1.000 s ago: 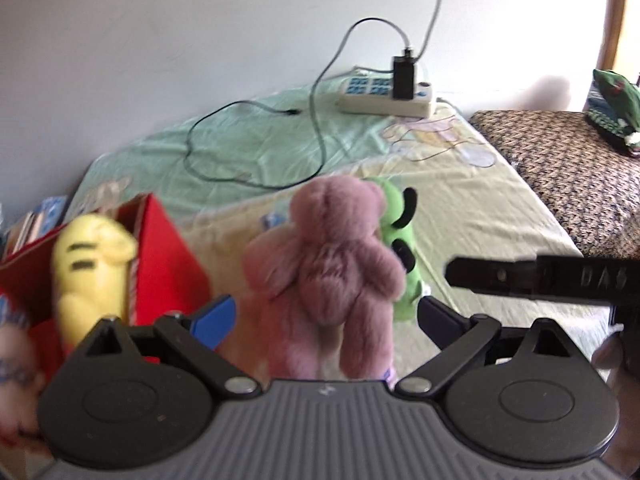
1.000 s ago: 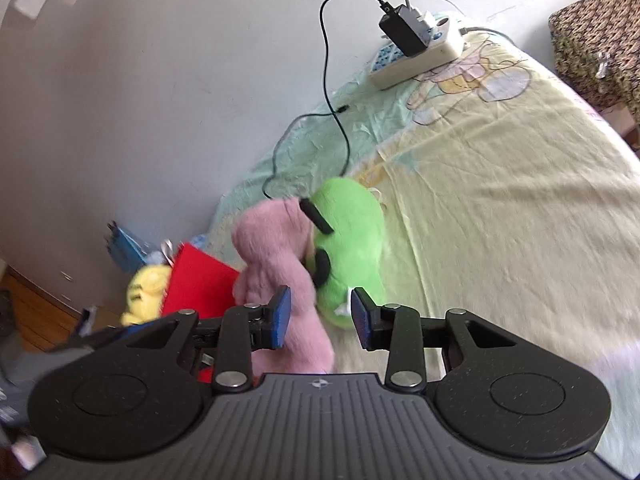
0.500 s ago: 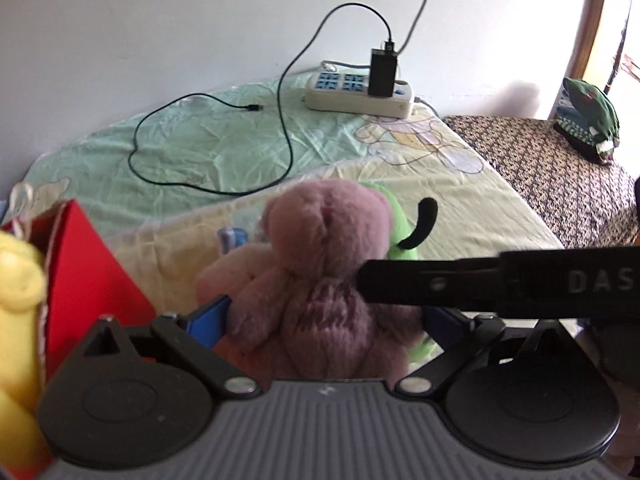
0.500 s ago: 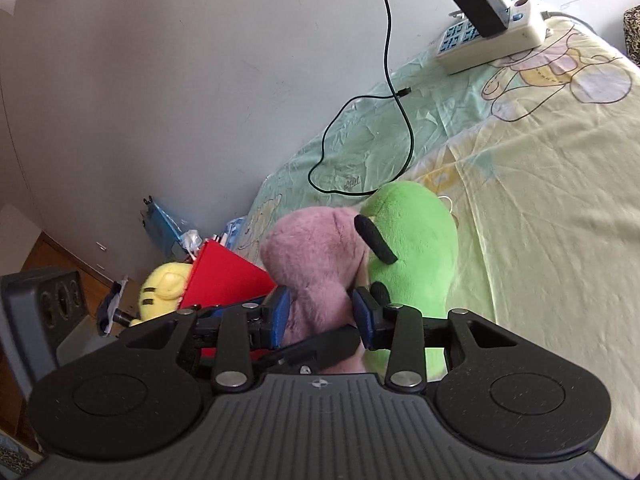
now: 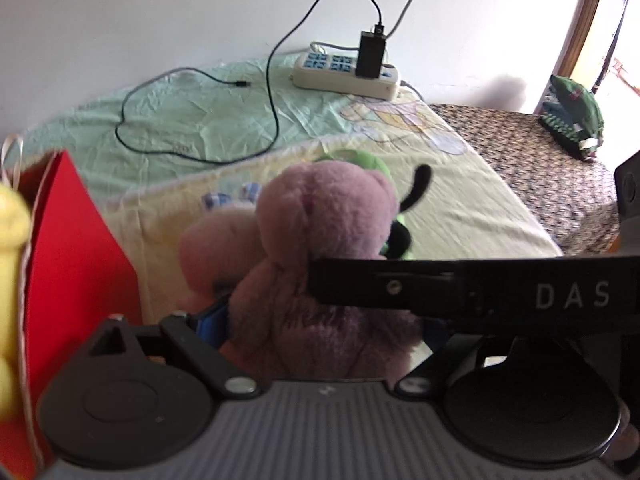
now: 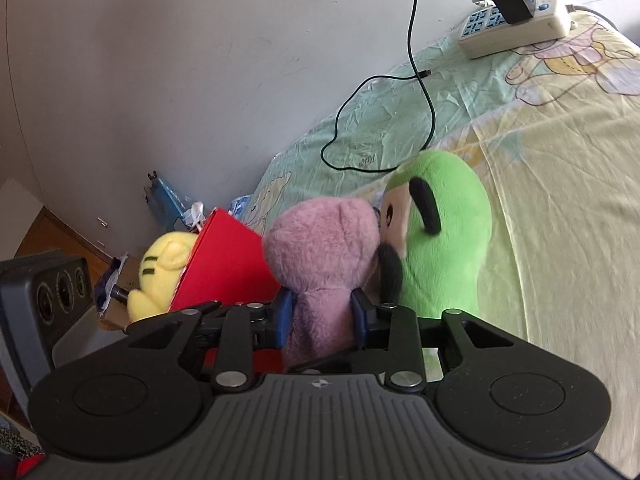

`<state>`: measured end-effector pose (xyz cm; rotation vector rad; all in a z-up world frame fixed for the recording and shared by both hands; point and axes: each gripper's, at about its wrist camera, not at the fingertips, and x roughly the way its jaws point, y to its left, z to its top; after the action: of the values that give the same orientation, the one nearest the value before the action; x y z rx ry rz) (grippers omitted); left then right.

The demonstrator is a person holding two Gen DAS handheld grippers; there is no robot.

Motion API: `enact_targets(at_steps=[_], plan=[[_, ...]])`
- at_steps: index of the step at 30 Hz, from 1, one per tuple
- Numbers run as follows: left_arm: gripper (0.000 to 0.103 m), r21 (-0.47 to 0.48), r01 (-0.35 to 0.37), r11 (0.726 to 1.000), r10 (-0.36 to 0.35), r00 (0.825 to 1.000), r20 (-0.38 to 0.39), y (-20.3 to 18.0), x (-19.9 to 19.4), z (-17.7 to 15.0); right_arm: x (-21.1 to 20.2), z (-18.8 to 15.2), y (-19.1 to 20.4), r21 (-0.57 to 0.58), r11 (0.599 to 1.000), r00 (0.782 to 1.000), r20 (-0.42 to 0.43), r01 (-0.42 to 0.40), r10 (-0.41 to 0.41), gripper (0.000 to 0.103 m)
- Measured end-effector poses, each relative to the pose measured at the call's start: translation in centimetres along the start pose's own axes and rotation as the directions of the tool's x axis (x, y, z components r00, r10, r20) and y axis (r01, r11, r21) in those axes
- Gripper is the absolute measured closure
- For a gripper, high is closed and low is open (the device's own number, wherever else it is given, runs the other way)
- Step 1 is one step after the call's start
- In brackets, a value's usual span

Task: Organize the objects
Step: 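Carry the pink teddy bear with the right gripper to the red box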

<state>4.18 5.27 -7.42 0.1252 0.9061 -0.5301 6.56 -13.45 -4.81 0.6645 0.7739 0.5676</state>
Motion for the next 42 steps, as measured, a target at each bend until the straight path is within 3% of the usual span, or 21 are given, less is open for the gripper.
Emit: enact_targets(at_steps=[12,21,32,42], plan=[[0.013,-0.04,0.037,0.999,-0.039,0.998,-0.051,-2.6,-3.8,-4.5,-3.3,-4.1,2.3,-0.005,0.999,0.996,-0.081,0.035,-0.035,0.071],[0.013,-0.096,-0.013,0.995,0.013,1.0,0.006,-2.9,-9.0,-6.4,-4.2,-4.6,5.6,-0.074,0.995,0.988,-0.146,-0.066,0.055,0.071],[0.013,-0.208,-0.05,0.977,0.081,0.987,0.139,1.6,-17.1,-8.4,-2.3,-4.3,13.2,-0.222,0.948,0.965,-0.184,-0.228,0.188,0.071],[0.013,-0.169,-0.05,0.984,0.09,0.967,0.239,8.6,-22.0,-7.8,2.0,-4.6,19.8,-0.284,0.929,0.97,-0.117,-0.238,0.213,0.071]])
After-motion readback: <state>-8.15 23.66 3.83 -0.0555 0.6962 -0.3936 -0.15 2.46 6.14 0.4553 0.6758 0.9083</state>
